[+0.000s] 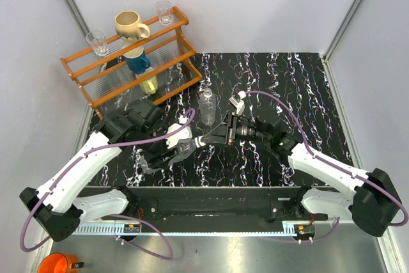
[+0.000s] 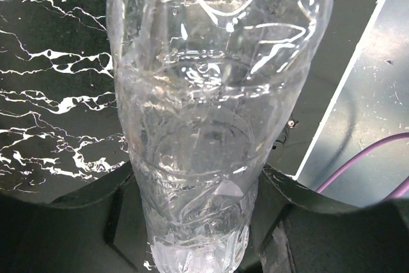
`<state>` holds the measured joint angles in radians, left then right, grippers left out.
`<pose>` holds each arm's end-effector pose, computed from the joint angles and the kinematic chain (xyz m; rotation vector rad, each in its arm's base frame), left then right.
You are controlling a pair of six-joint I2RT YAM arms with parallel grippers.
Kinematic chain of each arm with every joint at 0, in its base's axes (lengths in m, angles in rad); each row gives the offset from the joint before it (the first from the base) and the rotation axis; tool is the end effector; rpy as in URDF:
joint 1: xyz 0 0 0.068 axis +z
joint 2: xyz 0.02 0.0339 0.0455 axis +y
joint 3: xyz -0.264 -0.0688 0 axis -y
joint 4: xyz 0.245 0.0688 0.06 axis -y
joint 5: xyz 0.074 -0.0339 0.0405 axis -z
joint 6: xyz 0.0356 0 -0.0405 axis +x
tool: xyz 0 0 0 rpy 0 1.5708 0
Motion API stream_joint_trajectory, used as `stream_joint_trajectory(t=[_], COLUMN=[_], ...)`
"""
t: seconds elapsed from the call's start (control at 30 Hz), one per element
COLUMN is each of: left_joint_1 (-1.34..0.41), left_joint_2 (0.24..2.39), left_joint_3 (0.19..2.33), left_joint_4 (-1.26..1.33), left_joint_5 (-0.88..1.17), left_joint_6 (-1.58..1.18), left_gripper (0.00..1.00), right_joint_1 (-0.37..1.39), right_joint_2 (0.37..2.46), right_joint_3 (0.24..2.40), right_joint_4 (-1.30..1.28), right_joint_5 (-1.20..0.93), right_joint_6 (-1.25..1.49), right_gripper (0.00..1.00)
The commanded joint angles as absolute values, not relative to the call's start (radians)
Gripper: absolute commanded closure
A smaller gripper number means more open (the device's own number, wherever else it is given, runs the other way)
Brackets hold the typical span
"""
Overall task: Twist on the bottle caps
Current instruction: Screw the bottle cap onto the plastic bottle.
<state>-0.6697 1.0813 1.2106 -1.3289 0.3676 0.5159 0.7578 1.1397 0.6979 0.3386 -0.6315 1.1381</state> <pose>0.1253 -0.1155 0.3377 1.6159 2.2271 -0.5493 0.1737 0.1933 0.2922 -0.1996 2.0653 1.8372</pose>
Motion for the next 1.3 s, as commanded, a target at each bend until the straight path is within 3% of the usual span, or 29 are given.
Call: stream_joint_trajectory(t=[0.0,0.2,0.27,0.83,0.93,0.97,1.0,1.27], left_joint_1=[-0.669,-0.664,-0.663,-0.647,-0.646,-0.646,-0.644,-0.637], left_joint_2=[1.072,1.065,1.065,1.063,1.063,1.063,1.063,1.055], left_joint_3=[1.284,1.287,1.289,1.301,1.302,1.302,1.302,1.273], left_joint_4=[-1.069,-1.075,-1.075,-1.097,-1.101,-1.104,-1.104,-1.101], left_joint_5=[0.528,0.545,0.551,0.614,0.627,0.630,0.635,0.644], left_joint_6=[0.480,0.482,0.483,0.492,0.491,0.492,0.492,0.492], left_gripper=[1.00,1.00,1.00,1.00,1.00,1.00,1.00,1.00], right_joint_1=[0.819,0.819,0.821,0.821,0.821,0.819,0.821,0.821], right_joint_2=[1.135,1.138,1.140,1.123,1.120,1.115,1.115,1.054], right_joint_3=[0.735,0.772,0.794,0.839,0.862,0.880,0.890,0.995], right_joint_4=[0.293,0.204,0.158,0.031,-0.024,-0.043,-0.072,-0.244], right_joint_5=[-0.716,-0.721,-0.721,-0.696,-0.693,-0.692,-0.693,-0.653], right_joint_6=[1.097,1.039,1.010,0.928,0.902,0.879,0.868,0.721], right_gripper=[0.69,0.66,0.58,0.53,0.37,0.06,0.00,0.00])
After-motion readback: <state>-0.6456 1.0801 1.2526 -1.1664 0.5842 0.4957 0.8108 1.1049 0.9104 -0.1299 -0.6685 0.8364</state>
